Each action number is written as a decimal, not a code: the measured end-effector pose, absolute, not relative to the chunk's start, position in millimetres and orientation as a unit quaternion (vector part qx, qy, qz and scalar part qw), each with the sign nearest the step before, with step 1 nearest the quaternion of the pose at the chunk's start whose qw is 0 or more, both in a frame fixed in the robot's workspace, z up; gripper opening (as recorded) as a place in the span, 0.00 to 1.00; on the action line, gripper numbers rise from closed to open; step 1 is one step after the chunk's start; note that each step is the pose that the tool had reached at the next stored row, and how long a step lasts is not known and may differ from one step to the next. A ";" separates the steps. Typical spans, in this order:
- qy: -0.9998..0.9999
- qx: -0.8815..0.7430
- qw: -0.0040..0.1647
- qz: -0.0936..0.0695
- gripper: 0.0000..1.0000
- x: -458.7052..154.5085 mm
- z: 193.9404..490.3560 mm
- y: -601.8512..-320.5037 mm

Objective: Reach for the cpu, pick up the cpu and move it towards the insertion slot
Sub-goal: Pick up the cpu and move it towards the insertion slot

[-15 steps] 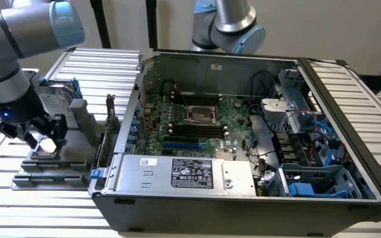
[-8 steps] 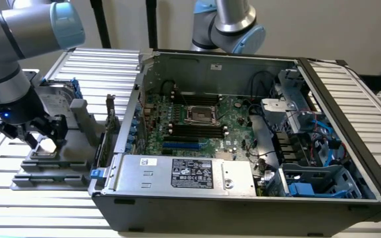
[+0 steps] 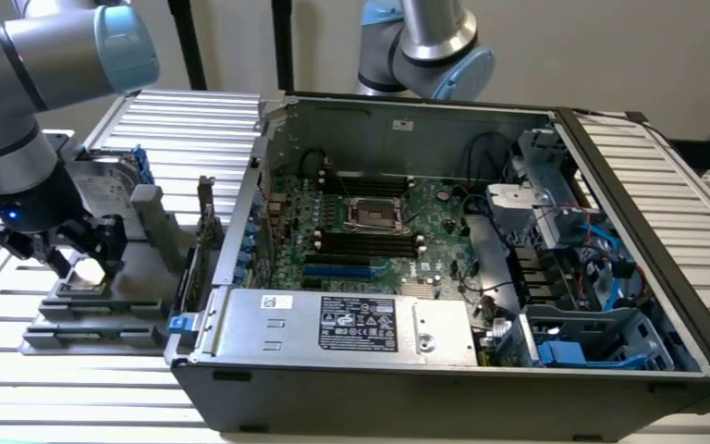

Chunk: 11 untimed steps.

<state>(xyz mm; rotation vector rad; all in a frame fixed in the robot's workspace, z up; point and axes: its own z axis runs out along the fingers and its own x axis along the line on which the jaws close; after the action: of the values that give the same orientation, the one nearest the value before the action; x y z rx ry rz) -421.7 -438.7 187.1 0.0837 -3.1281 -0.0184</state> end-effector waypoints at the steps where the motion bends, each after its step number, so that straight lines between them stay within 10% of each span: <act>1: -1.000 0.027 0.006 -0.006 0.65 -421.7 187.0 -438.7; 11: -1.000 0.026 0.007 -0.004 0.63 -421.7 186.4 -438.4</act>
<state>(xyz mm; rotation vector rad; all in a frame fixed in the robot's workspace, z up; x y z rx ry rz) -421.7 -438.4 186.4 0.0802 -3.1268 -0.0126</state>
